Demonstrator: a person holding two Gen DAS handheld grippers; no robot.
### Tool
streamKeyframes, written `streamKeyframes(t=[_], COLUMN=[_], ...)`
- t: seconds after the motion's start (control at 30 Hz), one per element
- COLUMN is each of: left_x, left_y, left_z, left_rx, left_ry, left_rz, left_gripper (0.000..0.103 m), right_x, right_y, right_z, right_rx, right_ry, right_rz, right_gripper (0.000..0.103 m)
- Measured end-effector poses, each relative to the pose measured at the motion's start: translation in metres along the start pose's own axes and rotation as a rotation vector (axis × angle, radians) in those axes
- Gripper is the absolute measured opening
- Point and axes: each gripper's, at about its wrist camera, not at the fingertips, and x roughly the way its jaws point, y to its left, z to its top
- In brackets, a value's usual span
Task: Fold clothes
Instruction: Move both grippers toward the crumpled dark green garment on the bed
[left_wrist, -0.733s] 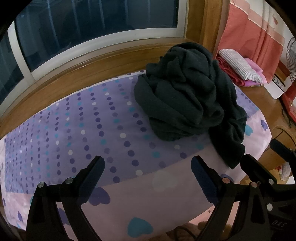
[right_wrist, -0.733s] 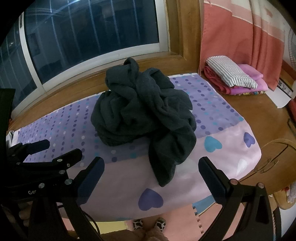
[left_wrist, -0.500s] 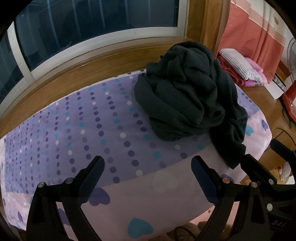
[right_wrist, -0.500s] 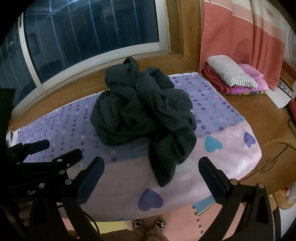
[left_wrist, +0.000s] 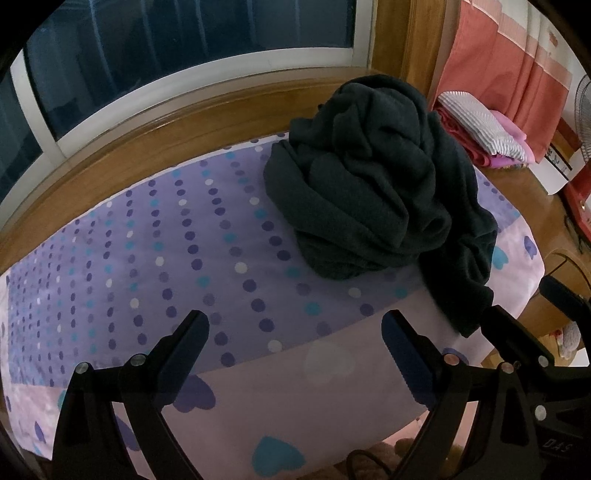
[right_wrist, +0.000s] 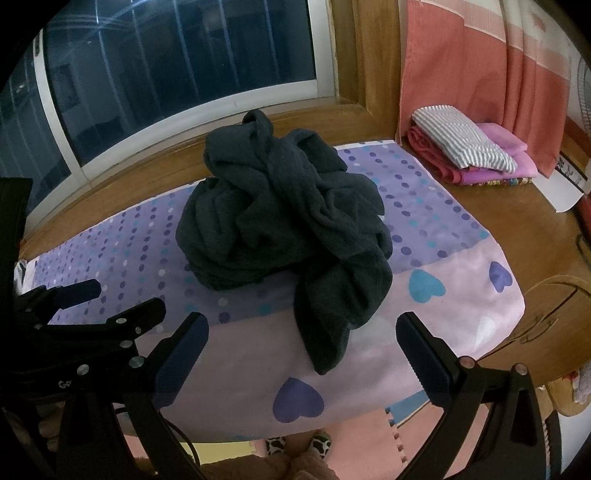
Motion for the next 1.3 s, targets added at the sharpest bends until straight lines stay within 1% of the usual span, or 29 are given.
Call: streamKeyframes(t=[0.5,0.83,1.3], left_x=[0.008,0.019,0.036], left_y=[-0.005,-0.011,-0.019], left_z=[0.009,0.022,0.044], left_rx=[0.008,0.009,0.014], left_ry=[0.011,0.024,0.027], left_rz=[0.004,0.015,0.026], left_gripper=[0.097,0.097,0.097], right_x=[0.009,0.028,0.046], right_y=[-0.006,-0.025,-0.036], right_z=[0.006,0.015,0.034], right_rx=[0.010,0.056,0.055], right_ry=[0.012,0.048,0.059], right_rz=[0.010,0.016,0.031], right_gripper=[0.103,0.103,0.103])
